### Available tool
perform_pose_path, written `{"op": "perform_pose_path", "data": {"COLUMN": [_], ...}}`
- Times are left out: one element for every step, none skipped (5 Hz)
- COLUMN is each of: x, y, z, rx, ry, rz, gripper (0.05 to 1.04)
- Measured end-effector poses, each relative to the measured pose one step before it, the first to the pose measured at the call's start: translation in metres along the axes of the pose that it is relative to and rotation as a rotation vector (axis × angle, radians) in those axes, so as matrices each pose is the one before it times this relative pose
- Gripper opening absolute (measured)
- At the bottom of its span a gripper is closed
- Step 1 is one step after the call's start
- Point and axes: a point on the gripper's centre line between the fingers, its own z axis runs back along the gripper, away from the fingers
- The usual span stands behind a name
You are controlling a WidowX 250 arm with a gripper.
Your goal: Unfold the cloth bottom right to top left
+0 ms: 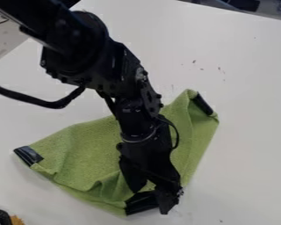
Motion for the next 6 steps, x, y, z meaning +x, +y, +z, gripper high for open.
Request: {"op": "perform_pose_path", "data": {"x": [0.00378,0.00184,0.00334,0.00141,-0.00063,0.00156], "y": [0.00568,0.00436,0.00427,0.00068,0.00113,-0.01745], "z": [-0.00183,-0.00243,-0.00165,-0.00086,0.00140,0.01941], "rx": [-0.0221,-0.0223,-0.0112,-0.0081,0.0152,0.0729], "ry": [-0.0041,-0.0054,-0.0081,-0.0036,0.0200,0.0316], "rz": [0.0049,0.0043,0.0029,-0.0023,0.0050,-0.0118], "gripper": [0.834,0.547,0.285,0.132,0.069,0.063]}}
